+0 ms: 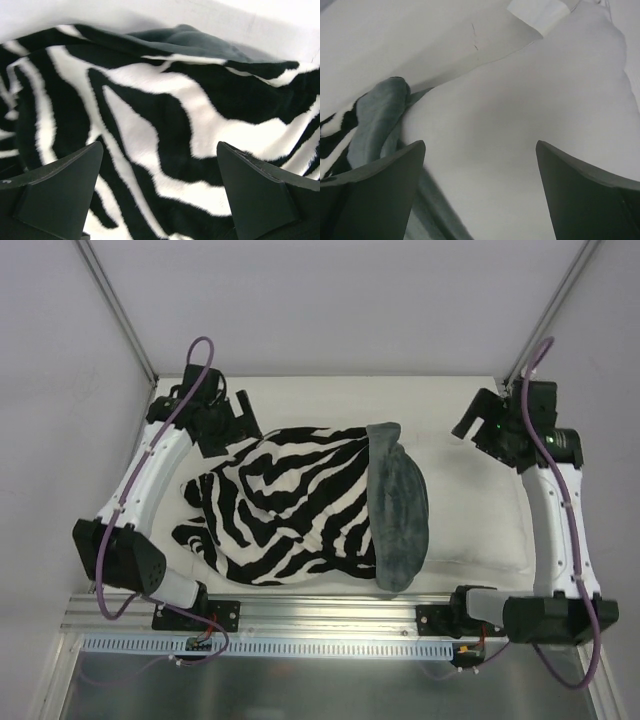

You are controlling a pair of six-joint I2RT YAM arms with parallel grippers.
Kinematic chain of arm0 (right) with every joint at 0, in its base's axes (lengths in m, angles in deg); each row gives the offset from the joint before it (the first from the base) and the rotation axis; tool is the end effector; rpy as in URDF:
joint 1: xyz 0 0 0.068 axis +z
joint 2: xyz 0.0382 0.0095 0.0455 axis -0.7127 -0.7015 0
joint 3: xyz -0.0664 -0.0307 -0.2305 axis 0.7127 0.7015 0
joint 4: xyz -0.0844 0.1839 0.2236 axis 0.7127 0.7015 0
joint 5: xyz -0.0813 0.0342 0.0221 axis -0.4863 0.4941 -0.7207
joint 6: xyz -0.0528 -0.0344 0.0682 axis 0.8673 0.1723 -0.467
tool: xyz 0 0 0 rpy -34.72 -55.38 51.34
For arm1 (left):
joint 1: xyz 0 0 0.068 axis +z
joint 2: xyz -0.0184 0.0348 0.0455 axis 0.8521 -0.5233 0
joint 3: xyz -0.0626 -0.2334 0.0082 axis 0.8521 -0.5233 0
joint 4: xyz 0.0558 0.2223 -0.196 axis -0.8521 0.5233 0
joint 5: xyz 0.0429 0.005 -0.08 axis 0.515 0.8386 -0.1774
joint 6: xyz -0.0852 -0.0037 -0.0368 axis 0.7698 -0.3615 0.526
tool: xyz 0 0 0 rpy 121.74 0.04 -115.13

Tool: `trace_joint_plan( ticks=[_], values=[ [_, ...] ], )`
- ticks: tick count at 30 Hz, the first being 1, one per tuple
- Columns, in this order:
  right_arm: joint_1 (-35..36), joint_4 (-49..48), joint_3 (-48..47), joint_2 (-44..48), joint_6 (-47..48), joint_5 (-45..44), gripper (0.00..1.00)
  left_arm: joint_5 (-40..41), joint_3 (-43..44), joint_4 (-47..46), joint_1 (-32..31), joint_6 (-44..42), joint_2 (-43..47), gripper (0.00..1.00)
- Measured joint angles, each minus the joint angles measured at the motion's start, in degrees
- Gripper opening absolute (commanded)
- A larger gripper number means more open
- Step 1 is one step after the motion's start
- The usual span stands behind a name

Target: Remove the pillowcase from the pillow

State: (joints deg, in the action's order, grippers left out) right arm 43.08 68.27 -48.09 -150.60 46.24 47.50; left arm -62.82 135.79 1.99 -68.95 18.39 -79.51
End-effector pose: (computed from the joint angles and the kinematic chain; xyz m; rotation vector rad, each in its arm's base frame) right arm 0.3172 -0.0134 0.3742 0.2480 2.1627 0.0794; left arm 0.3720 -0.0766 0.3028 -0.3755 2.3853 -0.4434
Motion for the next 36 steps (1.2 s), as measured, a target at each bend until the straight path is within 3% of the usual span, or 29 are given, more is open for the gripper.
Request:
trace_joint_plan(
  ticks=[5,6,8,9,11,12,20,29,36],
  values=[
    [4.2,-0.9,0.8,-12.8,1.0,-4.5,0.99,-0.5,6.0,-0.5,-5.7,0.0,-11.0,0.99],
    [4.5,-1.3,2.5,-14.3,0.9,-4.8,0.95,-1.1,7.1,-0.7,-6.4,0.0,-13.0,0.97],
    [4.9,-3.3,6.6,-16.3,0.7,-4.2,0.78,-2.5,8.9,-0.9,-7.6,0.2,-16.9,0.77],
    [5.0,-4.7,8.6,-17.0,0.5,-3.9,0.48,-3.1,9.5,-1.2,-8.0,0.4,-18.6,0.53],
    [5.0,-7.5,10.8,-17.7,0.2,-2.4,0.01,-4.7,10.0,-1.6,-8.3,0.6,-21.2,0.26],
    [5.0,-8.9,11.4,-17.7,-0.3,-1.4,0.01,-5.4,10.0,-2.0,-8.3,0.6,-21.9,0.00],
    [4.4,-12.2,14.1,-11.3,-2.6,-0.8,0.01,-5.3,8.1,-3.0,-6.4,0.6,-17.6,0.00],
    [-1.5,-9.8,18.6,1.4,-6.8,4.2,0.01,-12.8,0.0,-1.5,9.8,2.1,2.5,0.00],
    [-9.3,-7.2,19.1,5.9,-9.3,13.2,0.01,-23.4,-0.3,2.1,25.7,2.2,6.7,0.00]
  ],
)
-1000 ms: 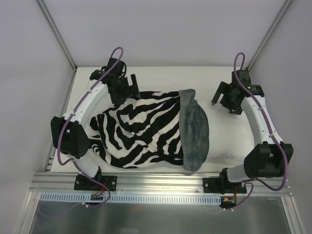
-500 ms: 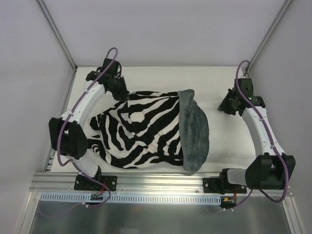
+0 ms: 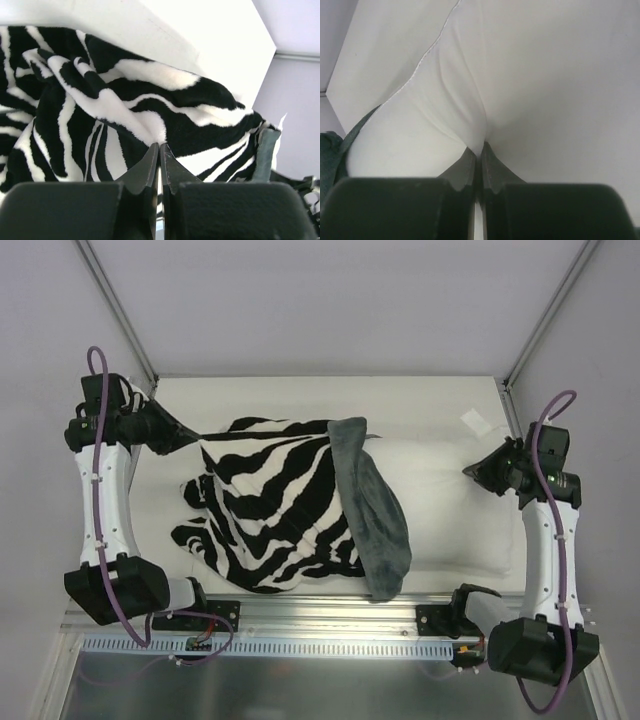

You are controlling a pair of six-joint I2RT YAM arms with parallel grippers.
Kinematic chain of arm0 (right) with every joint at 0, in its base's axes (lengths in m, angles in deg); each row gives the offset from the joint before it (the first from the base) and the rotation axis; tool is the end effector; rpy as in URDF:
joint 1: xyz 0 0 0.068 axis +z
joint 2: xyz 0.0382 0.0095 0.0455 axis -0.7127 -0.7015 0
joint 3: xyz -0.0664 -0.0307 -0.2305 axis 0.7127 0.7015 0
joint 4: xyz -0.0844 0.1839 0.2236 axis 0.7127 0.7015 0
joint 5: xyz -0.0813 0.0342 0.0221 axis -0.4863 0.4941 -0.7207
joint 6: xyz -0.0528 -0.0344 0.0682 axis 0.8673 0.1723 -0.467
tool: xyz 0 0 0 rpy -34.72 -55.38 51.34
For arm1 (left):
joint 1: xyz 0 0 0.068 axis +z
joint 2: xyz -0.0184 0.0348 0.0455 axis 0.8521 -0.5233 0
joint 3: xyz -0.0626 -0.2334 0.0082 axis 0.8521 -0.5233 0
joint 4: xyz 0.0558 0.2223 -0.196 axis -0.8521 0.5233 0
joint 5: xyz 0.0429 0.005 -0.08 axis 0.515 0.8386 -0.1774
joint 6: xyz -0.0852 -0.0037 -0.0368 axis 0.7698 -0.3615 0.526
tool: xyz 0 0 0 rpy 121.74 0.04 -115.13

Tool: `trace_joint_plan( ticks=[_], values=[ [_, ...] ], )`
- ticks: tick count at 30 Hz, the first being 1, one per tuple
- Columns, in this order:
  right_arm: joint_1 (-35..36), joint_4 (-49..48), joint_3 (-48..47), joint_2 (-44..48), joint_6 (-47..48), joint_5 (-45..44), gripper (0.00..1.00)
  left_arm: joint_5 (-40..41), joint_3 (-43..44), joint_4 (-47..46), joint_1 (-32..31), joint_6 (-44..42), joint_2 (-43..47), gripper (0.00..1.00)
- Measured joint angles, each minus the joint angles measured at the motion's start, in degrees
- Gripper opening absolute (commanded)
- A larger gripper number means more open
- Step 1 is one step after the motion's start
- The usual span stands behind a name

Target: Remove the pillowcase from the pillow

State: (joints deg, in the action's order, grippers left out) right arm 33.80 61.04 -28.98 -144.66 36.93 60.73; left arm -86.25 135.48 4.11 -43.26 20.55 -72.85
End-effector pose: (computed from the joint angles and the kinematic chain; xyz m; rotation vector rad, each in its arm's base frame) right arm 0.3062 -0.0439 0.2893 0.5043 2.2231 0.3360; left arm 0.3427 0.0515 0.3433 -0.6868 2.1917 -0.7294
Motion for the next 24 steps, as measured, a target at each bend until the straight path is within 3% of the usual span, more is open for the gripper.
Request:
trace_joint_plan(
  ticks=[5,10,11,12,13,14,16,24],
  values=[
    [-2.9,2.8,-0.3,4.7,-0.2,-3.5,0.01,1.3,5.5,0.3,4.7,-0.1,-2.7,0.00],
    [-4.6,2.6,-2.1,2.6,-0.2,-7.6,0.01,2.9,11.6,-2.2,5.0,-0.2,-9.0,0.03],
    [-4.6,2.4,-2.2,1.5,-0.2,-7.6,0.09,2.9,12.0,-2.6,4.5,-0.5,-10.3,0.10],
    [-4.6,2.2,-2.2,0.8,-0.2,-7.6,0.26,3.0,12.0,-2.7,3.7,-0.9,-11.4,0.19],
    [-4.6,2.1,-2.2,0.1,-0.2,-7.6,0.65,3.2,12.0,-2.5,2.7,-1.7,-12.0,0.51],
    [-4.6,1.9,-2.2,-0.2,-0.2,-7.6,0.80,3.5,11.7,-2.6,1.3,-2.7,-12.2,0.65],
    [-4.6,1.3,-2.3,0.4,0.8,-7.7,0.99,4.0,10.7,-2.4,-2.1,-4.0,-11.5,0.89],
    [-4.5,5.1,-3.5,9.4,5.4,-8.6,0.96,11.1,-8.6,-4.0,-24.7,-9.5,2.6,0.99]
  ],
)
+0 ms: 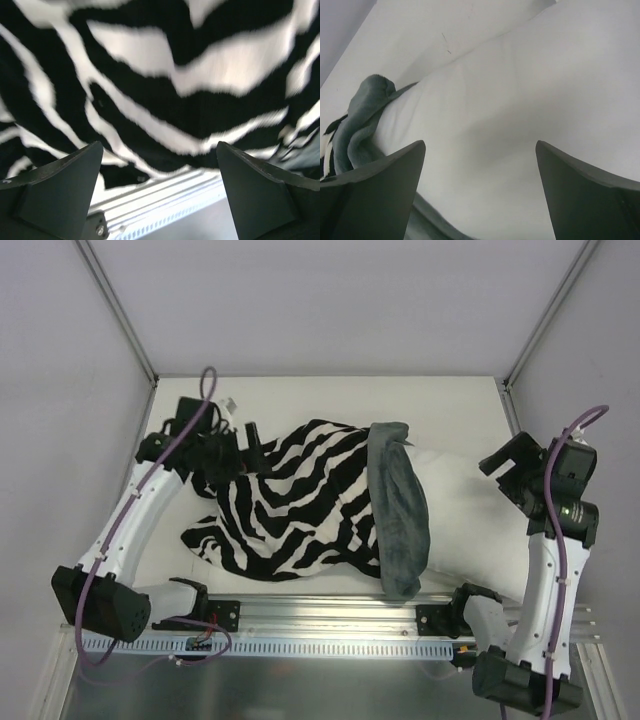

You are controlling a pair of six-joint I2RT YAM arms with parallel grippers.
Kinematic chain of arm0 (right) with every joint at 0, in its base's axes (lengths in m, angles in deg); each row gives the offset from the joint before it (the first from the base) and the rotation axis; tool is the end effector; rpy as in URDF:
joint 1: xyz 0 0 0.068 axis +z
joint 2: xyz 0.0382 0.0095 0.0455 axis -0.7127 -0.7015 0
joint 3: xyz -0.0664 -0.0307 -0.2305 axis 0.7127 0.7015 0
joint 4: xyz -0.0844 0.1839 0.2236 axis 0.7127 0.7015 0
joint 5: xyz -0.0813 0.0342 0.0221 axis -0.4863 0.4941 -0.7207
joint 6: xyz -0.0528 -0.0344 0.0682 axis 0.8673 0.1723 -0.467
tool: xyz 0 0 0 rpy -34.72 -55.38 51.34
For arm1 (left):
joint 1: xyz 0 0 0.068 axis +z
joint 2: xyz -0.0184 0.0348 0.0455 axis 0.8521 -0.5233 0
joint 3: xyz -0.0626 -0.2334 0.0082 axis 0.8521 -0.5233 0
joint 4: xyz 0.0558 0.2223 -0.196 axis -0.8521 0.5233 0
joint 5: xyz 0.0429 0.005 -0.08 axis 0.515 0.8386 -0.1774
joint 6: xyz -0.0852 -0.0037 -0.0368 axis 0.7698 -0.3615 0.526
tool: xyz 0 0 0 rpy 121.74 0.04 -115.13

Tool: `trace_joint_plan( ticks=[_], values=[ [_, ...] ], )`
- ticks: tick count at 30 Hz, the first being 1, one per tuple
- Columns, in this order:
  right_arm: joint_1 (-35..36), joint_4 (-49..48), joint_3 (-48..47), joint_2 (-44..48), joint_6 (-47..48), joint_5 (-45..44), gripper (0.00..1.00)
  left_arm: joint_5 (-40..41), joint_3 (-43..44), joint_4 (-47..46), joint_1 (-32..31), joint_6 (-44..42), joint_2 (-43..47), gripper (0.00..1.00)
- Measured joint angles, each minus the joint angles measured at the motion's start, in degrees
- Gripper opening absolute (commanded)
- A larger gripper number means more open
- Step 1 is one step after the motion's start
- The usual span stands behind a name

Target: Remove the pillowcase from the pillow

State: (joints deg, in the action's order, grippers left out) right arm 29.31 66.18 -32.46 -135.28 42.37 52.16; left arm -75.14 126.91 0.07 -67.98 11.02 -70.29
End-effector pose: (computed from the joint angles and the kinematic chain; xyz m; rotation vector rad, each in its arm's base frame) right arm 0.2590 -0.0682 0.3452 0.5220 2.0789 0.0677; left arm 0.3359 -0.0819 0.3029 -0.1256 2.3739 -0.6347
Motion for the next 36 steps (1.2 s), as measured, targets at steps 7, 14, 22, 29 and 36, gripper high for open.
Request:
trace_joint_plan(
  ticks=[7,14,22,29,36],
  values=[
    [0.7,8.8,9.6,15.4,1.4,0.2,0.96,1.3,-18.5,-3.8,-16.7,0.4,6.6,0.99],
    [3.5,14.8,21.5,26.3,-1.9,1.3,0.96,0.8,-21.2,-13.2,-27.3,5.8,3.4,0.88],
    [5.2,6.8,30.1,21.2,-4.8,2.4,0.18,1.6,-21.2,-16.1,-31.3,8.9,-4.5,0.00],
    [6.1,1.0,27.1,14.6,-7.0,3.7,0.01,0.7,-22.4,-15.7,-24.3,9.1,4.2,0.00],
    [5.1,2.6,8.9,7.8,-7.7,4.7,0.01,-0.7,-15.8,-6.6,1.9,7.7,14.8,0.00]
  ],
)
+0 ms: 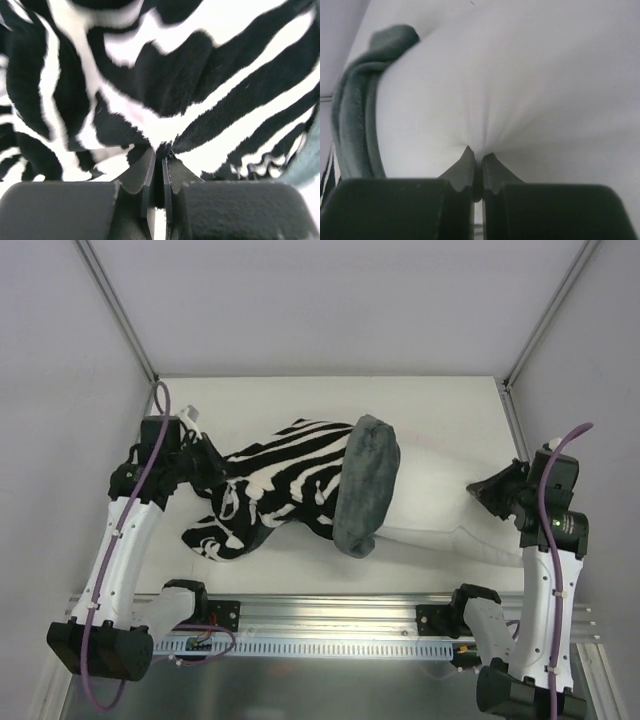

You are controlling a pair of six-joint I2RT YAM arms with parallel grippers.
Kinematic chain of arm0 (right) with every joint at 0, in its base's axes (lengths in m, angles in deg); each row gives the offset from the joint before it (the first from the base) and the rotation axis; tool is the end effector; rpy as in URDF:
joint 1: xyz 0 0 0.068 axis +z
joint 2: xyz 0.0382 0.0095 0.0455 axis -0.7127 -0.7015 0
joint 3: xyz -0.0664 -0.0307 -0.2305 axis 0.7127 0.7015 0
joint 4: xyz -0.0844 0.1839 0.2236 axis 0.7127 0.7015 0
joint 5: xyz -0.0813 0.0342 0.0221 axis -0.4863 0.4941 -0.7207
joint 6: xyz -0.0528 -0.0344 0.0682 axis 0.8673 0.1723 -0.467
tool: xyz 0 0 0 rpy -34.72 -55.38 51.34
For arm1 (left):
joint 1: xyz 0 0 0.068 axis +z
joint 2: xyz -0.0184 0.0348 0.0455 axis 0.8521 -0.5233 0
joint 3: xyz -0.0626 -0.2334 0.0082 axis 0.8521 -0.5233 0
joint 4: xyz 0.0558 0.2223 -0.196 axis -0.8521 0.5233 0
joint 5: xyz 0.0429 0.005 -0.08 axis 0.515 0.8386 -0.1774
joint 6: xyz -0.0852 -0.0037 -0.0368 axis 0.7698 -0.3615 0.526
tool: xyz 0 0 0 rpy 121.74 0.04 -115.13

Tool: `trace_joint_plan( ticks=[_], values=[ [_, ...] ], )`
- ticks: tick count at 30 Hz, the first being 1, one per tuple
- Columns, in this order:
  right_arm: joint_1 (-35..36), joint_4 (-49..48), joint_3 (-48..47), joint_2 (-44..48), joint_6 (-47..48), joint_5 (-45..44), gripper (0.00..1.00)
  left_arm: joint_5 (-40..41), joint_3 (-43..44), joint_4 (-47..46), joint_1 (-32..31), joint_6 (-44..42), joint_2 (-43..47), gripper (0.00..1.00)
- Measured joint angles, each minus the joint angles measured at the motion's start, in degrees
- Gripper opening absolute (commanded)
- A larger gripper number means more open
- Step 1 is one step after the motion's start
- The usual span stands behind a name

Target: Remove the pillowcase from the pillow

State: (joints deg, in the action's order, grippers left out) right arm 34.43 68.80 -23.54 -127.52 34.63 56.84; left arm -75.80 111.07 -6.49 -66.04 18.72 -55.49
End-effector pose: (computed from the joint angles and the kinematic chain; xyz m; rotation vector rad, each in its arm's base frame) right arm 0.2388 -0.0330 0.3107 0.5482 2.1471 0.2858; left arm 0.2954 -0.0657 0.2838 -0.2867 2.2771 -0.7103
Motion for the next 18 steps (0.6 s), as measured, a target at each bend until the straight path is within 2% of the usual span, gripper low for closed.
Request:
trace_joint_plan(
  ticks=[4,9,13,18],
  values=[
    [-4.5,2.7,-7.5,-2.7,-0.5,3.8,0.01,-2.0,9.4,6.6,9.5,-0.4,-0.6,0.00],
    [-10.3,6.4,-9.9,-2.3,-0.9,9.2,0.01,-8.3,14.0,13.0,24.1,-0.2,-1.9,0.00],
    [-11.8,7.0,-6.1,-0.3,-0.6,11.2,0.01,-10.7,14.0,17.3,31.0,1.7,-3.7,0.00],
    [-12.5,6.5,1.9,3.4,0.1,13.1,0.01,-11.2,10.9,19.5,35.2,4.1,-3.8,0.00]
  ],
)
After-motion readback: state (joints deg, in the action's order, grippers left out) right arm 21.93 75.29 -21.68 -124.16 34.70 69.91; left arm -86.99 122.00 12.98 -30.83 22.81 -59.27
